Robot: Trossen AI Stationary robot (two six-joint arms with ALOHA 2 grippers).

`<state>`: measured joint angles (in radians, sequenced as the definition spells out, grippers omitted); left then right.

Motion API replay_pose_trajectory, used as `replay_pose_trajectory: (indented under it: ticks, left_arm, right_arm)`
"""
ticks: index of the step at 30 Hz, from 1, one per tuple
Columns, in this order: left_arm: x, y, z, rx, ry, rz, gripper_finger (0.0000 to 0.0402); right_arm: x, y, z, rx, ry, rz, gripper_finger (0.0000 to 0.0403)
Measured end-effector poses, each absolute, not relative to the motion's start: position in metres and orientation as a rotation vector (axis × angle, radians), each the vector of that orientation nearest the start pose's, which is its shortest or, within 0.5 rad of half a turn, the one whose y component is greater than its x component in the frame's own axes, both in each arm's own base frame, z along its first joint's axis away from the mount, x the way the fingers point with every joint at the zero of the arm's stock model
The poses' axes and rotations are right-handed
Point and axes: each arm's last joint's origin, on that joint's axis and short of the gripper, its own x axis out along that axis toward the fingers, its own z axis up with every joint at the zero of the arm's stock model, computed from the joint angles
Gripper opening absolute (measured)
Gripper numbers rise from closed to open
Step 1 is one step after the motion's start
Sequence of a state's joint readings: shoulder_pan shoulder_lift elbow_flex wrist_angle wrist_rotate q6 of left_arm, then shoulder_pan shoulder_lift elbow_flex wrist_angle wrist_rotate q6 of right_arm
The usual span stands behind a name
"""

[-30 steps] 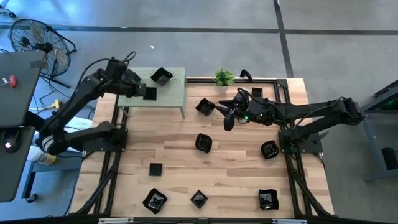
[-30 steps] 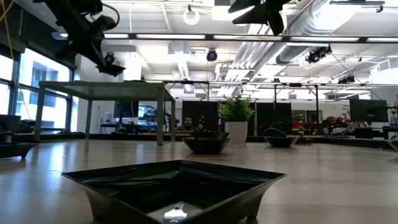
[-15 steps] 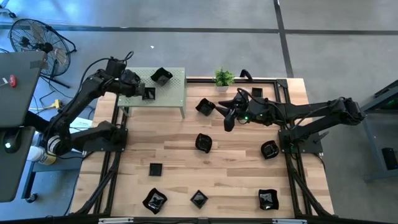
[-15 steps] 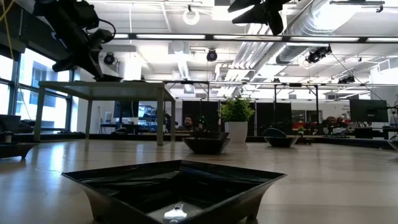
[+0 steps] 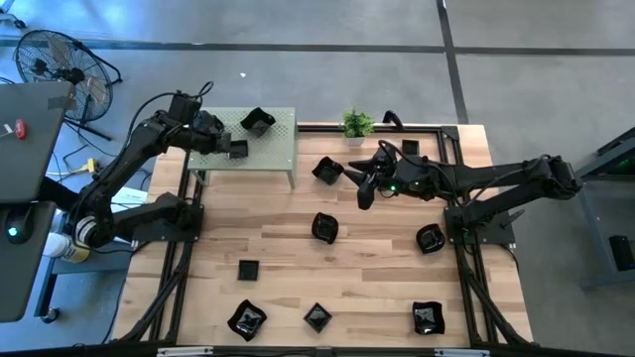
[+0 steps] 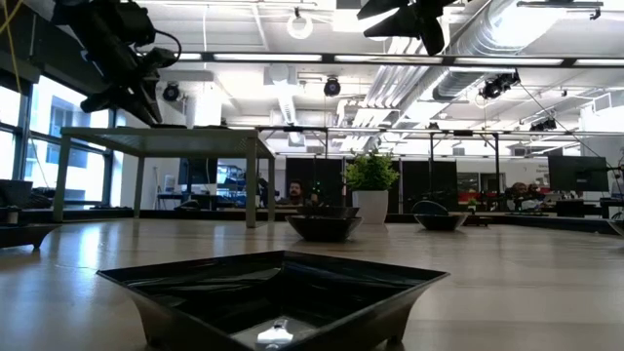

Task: Pick & Place Mini shaped plates
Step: Put the black square plate on the shelf, then stack the black distorted square plate on top of the black distorted square plate on the shelf

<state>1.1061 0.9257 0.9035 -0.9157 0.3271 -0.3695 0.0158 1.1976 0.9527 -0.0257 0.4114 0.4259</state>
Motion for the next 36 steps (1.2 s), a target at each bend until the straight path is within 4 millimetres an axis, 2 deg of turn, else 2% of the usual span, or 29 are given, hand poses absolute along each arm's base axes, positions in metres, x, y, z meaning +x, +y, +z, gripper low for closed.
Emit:
replay_pose_trajectory:
  ticks: [11,17,20,25,28,32,36]
  left_arm:
    - [0.081,0.140,0.294,-0.929,0.594,0.824,0.0070]
    - [0.077,0.130,0.309,-0.844,0.473,0.823,0.0027]
    - [0.077,0.121,0.322,-0.750,0.381,0.805,0.0005]
    - [0.081,0.099,0.341,-0.580,0.259,0.765,0.0004]
    - [0.087,0.087,0.347,-0.507,0.226,0.740,0.0001]
    - [0.103,0.077,0.348,-0.438,0.240,0.714,0.0001]
    - [0.131,0.069,0.344,-0.375,0.278,0.686,0.0001]
  right_arm:
    - [0.267,-0.007,0.323,0.351,0.181,-0.438,0.0138]
    - [0.267,-0.008,0.323,0.321,0.200,-0.391,0.0131]
    - [0.268,-0.008,0.323,0.304,0.208,-0.370,0.0113]
    - [0.268,-0.011,0.321,0.260,0.261,-0.210,0.0053]
    - [0.268,-0.017,0.320,0.238,0.281,-0.144,0.0010]
    - [0.267,-0.030,0.320,0.216,0.285,-0.083,0.0013]
    - [0.263,-0.045,0.311,0.238,0.264,-0.014,0.0003]
